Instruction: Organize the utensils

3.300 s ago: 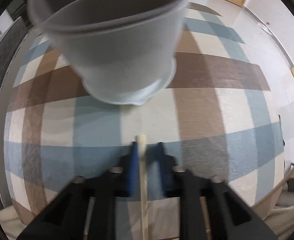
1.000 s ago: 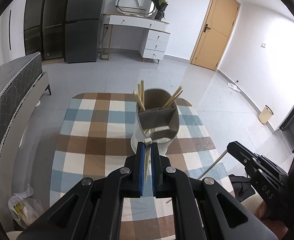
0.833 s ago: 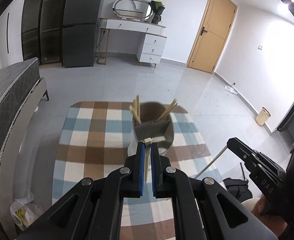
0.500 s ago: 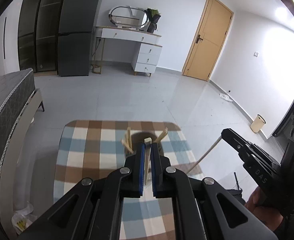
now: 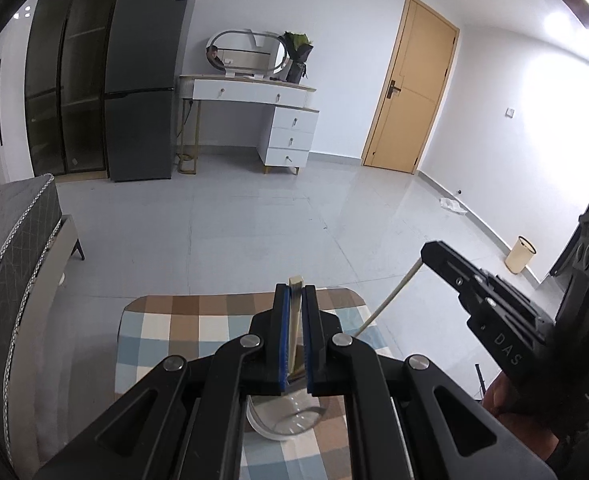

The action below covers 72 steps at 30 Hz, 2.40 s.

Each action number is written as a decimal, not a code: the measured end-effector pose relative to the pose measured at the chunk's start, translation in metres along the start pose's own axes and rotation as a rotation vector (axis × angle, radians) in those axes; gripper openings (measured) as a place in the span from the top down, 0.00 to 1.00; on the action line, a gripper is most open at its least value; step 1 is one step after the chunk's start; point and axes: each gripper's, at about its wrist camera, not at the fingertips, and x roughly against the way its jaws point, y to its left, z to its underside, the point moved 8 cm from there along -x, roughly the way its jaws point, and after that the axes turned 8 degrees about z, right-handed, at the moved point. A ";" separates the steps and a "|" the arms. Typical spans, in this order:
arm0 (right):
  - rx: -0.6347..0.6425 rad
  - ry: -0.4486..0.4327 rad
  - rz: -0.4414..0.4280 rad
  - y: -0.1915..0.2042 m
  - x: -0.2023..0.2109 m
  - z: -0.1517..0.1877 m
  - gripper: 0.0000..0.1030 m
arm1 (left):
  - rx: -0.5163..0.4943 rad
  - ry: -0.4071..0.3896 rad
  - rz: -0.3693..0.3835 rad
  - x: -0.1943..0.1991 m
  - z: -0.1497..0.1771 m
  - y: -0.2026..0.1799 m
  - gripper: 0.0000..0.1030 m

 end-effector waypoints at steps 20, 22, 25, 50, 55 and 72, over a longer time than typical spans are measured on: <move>-0.026 0.080 0.003 -0.014 -0.046 0.035 0.95 | 0.037 0.152 0.004 -0.058 0.035 0.025 0.98; -0.028 0.089 0.007 -0.015 -0.048 0.042 0.92 | 0.035 0.185 0.007 -0.065 0.040 0.022 0.98; -0.042 0.124 0.012 -0.018 -0.055 0.057 0.92 | 0.038 0.258 -0.022 -0.077 0.052 0.021 0.91; -0.106 0.114 0.056 -0.036 0.039 0.060 0.51 | 0.058 0.021 -0.160 0.043 0.016 0.003 0.23; -0.100 0.039 0.052 -0.027 0.076 0.042 0.38 | 0.053 -0.087 -0.167 0.086 0.012 -0.009 0.16; -0.050 -0.164 0.037 0.014 0.169 0.031 0.00 | -0.010 -0.333 -0.218 0.162 0.029 -0.021 0.01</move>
